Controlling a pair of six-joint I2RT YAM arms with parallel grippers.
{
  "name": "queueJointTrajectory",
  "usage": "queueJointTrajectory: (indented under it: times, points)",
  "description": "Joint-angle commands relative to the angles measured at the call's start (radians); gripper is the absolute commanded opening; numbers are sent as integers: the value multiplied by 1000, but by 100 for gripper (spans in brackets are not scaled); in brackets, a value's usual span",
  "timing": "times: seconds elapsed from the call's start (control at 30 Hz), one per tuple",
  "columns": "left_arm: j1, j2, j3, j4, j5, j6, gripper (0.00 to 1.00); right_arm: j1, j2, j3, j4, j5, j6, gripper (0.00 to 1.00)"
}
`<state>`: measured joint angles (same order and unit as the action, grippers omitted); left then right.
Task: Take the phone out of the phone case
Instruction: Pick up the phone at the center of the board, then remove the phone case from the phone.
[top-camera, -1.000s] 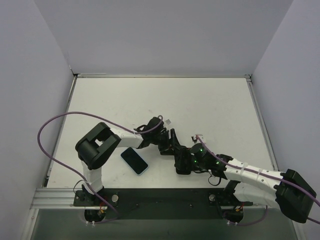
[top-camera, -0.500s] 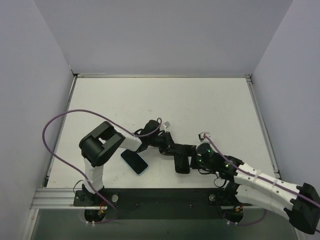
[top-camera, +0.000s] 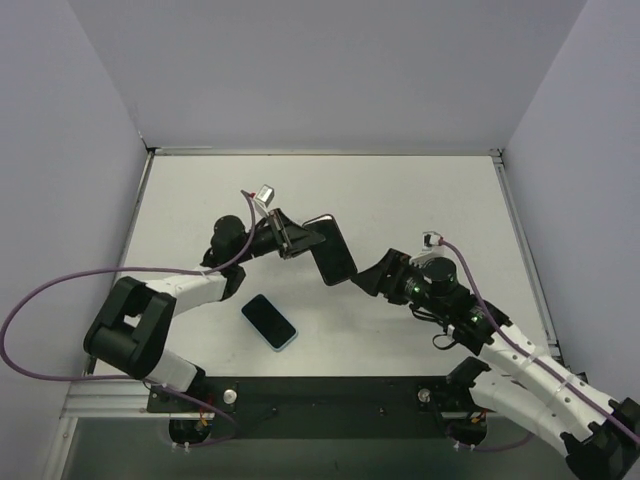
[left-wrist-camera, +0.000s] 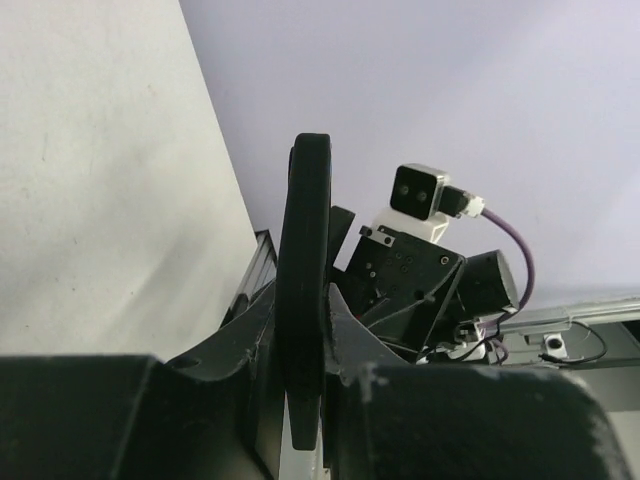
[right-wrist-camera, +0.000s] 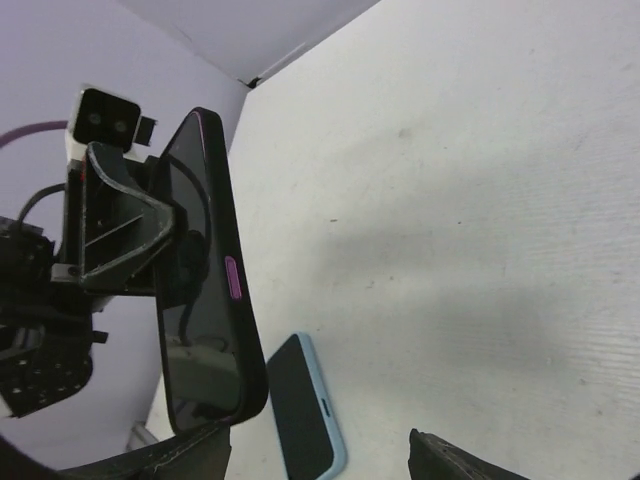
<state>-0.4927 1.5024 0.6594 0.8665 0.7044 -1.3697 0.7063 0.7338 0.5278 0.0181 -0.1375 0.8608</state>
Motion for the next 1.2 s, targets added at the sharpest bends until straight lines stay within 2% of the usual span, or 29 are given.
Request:
queueJointTrajectory:
  times: [0.0,0.17,0.27,0.33,0.43,0.6,0.87,0.97,1.0,1.07,1.1,1.17]
  points:
    - [62,-21,-18,232,61,-103,0,-53,53,-20,281,-235,90,69]
    - [68,-13,-21,252,60,-104,0,-56,125,-97,610,-326,239,66]
    - [69,4,-43,307,50,-132,0,-54,148,-170,753,-301,315,55]
    - [69,15,-55,339,43,-160,0,-54,161,-202,781,-292,342,44]
    - [71,32,-70,397,37,-184,0,-53,145,-250,835,-258,372,34]
    - [71,36,-87,419,35,-190,0,-54,85,-275,829,-205,376,36]
    - [71,41,-89,434,37,-203,0,-56,96,-281,881,-165,391,35]
    - [71,42,-93,448,37,-209,0,-56,128,-285,933,-162,411,28]
    - [71,42,-95,450,37,-212,0,-56,140,-293,945,-159,415,20]
    - [71,44,-96,456,37,-213,0,-56,154,-304,1000,-148,446,12]
    - [71,47,-96,457,37,-213,0,-56,171,-311,1034,-142,458,0]
    - [71,53,-101,471,35,-221,0,-57,193,-347,1181,-128,483,0]
